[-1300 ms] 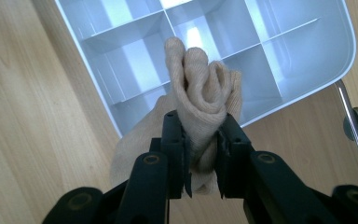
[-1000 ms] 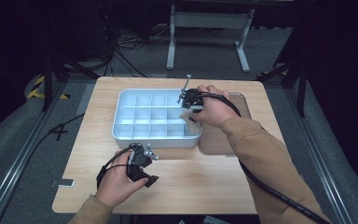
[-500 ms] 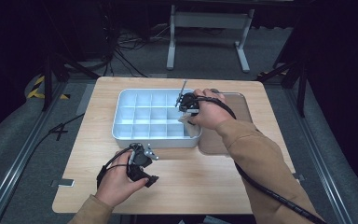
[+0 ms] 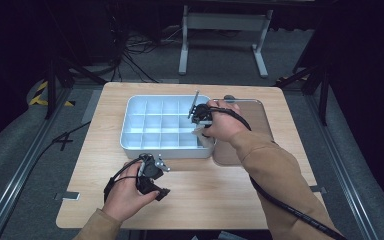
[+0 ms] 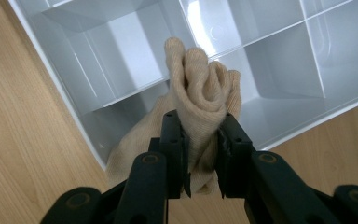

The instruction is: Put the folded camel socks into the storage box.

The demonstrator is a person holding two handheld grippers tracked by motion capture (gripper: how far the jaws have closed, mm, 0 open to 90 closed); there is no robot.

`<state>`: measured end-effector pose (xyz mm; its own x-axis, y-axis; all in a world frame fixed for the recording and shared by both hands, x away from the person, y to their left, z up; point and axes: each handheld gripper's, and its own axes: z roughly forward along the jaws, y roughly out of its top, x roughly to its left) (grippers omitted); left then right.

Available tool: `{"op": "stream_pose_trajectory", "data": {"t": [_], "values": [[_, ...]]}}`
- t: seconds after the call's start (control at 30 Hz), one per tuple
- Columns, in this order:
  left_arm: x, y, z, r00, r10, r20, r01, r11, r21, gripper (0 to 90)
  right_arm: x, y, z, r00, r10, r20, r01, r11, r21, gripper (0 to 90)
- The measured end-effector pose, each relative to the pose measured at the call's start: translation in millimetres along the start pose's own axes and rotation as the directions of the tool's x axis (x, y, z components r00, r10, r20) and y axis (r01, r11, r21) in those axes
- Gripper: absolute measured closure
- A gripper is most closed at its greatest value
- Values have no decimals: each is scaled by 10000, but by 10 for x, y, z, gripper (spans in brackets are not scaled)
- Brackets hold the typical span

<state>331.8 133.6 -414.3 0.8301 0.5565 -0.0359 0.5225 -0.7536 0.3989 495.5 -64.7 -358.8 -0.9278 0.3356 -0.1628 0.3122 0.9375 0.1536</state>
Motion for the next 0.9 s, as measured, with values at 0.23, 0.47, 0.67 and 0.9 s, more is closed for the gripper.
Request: {"op": "stream_pose_trajectory", "data": {"t": [0.23, 0.47, 0.67, 0.9], "values": [[-1, -3, 5, 10000, -41, 12, 41, 10000, -10, 340, 15, -2, 104, 9999, 47, -130, -45, 9999, 136, 750], [-2, -2, 13, 10000, -46, 28, 46, 10000, 27, 339, 30, 0, 185, 9998, 69, -193, -62, 9995, 323, 750], [-4, -1, 15, 10000, -23, 22, 23, 10000, 28, 339, 57, 15, 260, 9997, 56, -227, -43, 9982, 593, 750], [-5, -1, 18, 10000, -19, 32, 19, 10000, 15, 339, 55, 15, 391, 9989, 152, -451, -118, 9972, 740, 751]]}}
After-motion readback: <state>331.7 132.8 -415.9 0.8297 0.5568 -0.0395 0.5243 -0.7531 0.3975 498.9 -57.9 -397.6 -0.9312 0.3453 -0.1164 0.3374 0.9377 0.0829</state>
